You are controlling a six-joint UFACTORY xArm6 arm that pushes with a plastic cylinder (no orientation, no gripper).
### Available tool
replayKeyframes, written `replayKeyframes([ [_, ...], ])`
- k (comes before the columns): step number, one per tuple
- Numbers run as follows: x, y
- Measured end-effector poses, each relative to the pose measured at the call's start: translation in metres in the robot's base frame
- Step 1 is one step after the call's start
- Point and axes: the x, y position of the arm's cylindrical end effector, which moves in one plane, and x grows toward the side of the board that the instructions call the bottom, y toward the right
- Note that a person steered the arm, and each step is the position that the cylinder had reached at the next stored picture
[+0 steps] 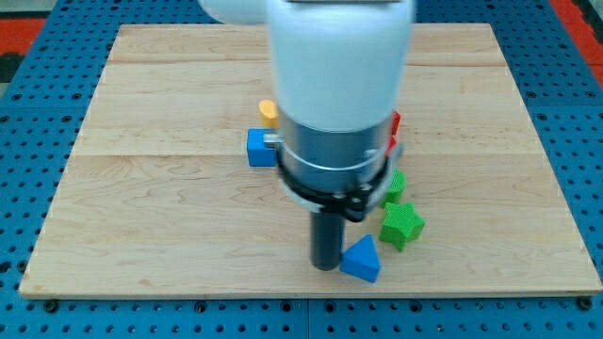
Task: Slide the heart horizontally to the hexagon
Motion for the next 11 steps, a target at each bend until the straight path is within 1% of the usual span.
replayKeyframes([
  [1, 0.000, 0.024],
  [3, 0.004, 0.032],
  [4, -0.026, -0.007],
  [5, -0.090, -0.059],
  [6, -0.112, -0.135],
  [7, -0.125, -0.151],
  [9, -0.149, -0.142],
  [11, -0.201, -0.102],
])
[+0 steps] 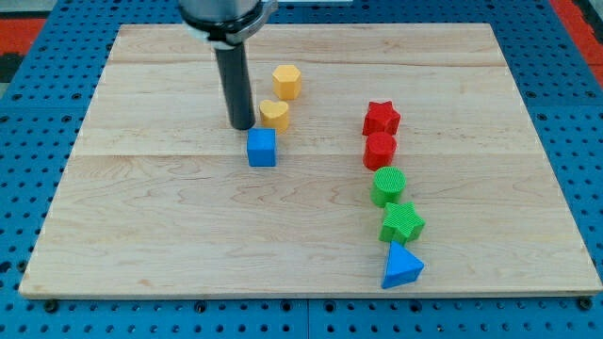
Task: Slide the heart horizontally to the hexagon
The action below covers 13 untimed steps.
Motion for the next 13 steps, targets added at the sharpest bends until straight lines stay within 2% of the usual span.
replayKeyframes([
  [3, -0.023, 0.106],
  [7, 0.014, 0.082],
  [8, 0.036, 0.067],
  [9, 0.039, 0.089],
  [11, 0.027, 0.130],
  [13, -0.017, 0.148],
])
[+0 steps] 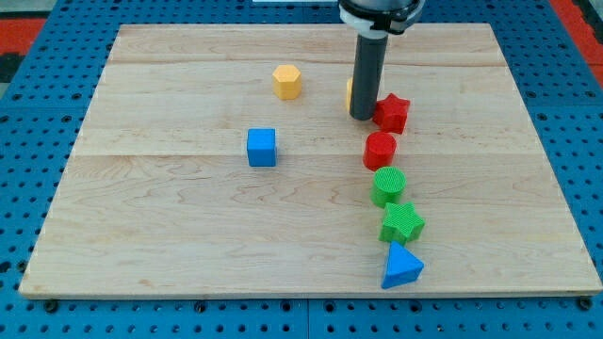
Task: Slide the heart horizontally to the hexagon
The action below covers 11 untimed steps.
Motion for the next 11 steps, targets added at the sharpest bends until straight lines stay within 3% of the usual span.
replayKeyframes([
  [3, -0.037, -0.015],
  [5, -0.035, 0.101],
  [6, -0.009, 0.112],
  [10, -0.009, 0.052],
  [11, -0.035, 0.060],
])
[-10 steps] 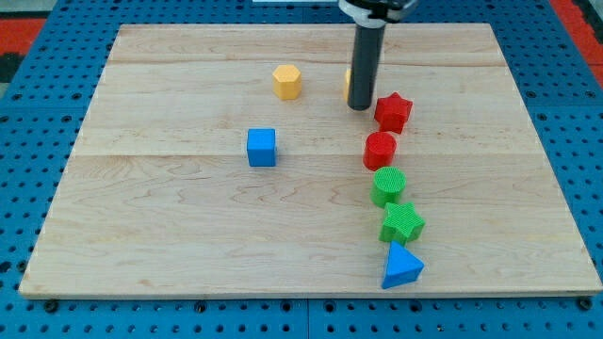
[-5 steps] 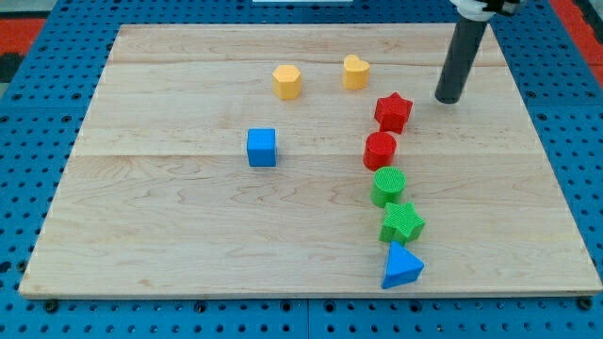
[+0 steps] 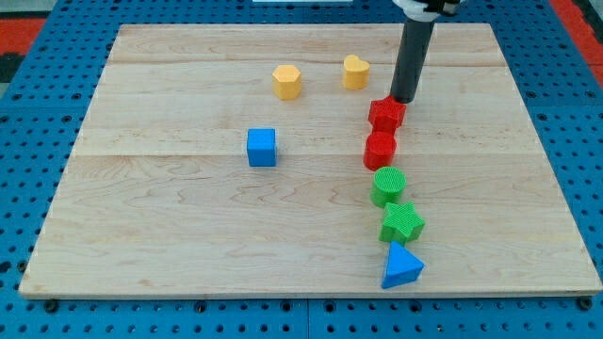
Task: Slide the heart horizontally to the hexagon
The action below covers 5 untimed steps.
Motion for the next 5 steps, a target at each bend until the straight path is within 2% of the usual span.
replayKeyframes([
  [1, -0.060, 0.006],
  [2, -0.102, -0.033],
  [3, -0.077, -0.077],
  [4, -0.054, -0.078],
  [5, -0.052, -0.051],
])
